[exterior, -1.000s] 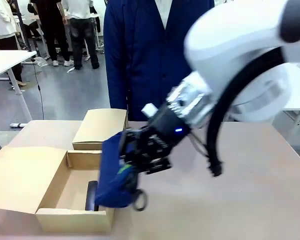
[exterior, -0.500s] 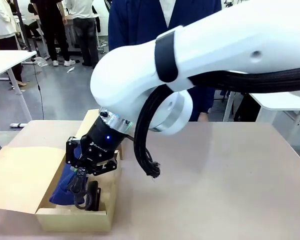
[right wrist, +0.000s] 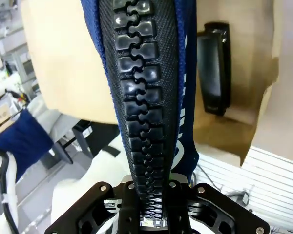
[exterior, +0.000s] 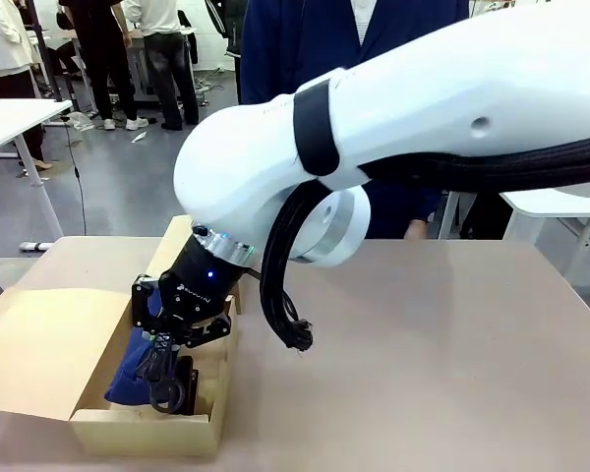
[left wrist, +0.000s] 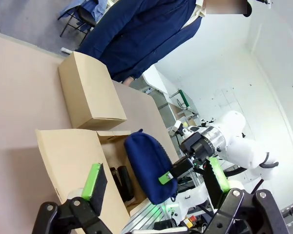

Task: Place items inside the box.
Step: Pick up a Pencil pouch or Stapler and place it inside the Mailer Box closest to the robot.

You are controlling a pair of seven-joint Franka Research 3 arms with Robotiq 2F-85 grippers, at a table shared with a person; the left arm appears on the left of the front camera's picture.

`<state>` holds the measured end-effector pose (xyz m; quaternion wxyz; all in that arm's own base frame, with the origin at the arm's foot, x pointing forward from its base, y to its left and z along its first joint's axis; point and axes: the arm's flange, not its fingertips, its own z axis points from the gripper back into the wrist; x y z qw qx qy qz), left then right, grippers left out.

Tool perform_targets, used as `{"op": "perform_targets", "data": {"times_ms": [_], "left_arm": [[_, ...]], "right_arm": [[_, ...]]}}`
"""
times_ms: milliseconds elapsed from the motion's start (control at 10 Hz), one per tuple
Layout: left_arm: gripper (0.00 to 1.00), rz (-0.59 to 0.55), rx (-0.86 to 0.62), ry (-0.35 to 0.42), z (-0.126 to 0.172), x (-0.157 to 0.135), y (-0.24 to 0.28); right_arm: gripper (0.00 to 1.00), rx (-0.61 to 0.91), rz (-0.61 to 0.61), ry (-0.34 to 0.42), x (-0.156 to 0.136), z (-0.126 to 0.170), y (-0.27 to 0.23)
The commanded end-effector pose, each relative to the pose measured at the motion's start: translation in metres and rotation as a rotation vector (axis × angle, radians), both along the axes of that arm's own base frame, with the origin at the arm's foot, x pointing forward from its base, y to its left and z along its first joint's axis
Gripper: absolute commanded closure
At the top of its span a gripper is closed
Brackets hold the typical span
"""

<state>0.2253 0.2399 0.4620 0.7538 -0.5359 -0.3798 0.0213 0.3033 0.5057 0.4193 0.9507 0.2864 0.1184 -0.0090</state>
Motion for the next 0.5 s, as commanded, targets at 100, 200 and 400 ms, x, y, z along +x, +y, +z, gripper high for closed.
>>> {"op": "perform_targets", "data": {"times_ms": [100, 200, 400], "left_arm": [[0.0, 0.002, -0.01, -0.035, 0.002, 0.0, -0.001], [0.0, 0.002, -0.01, -0.035, 0.002, 0.0, -0.001], [0.0, 0.002, -0.01, -0.035, 0.002, 0.0, -0.001]], "right_arm": [[0.93, -0.066, -0.06, -0.03, 0.013, 0.001, 0.04], [0.93, -0.09, -0.057, -0.008, 0.017, -0.005, 0.045], [0.93, -0.135, -0.065, -0.019, 0.019, -0.018, 0.059]]}}
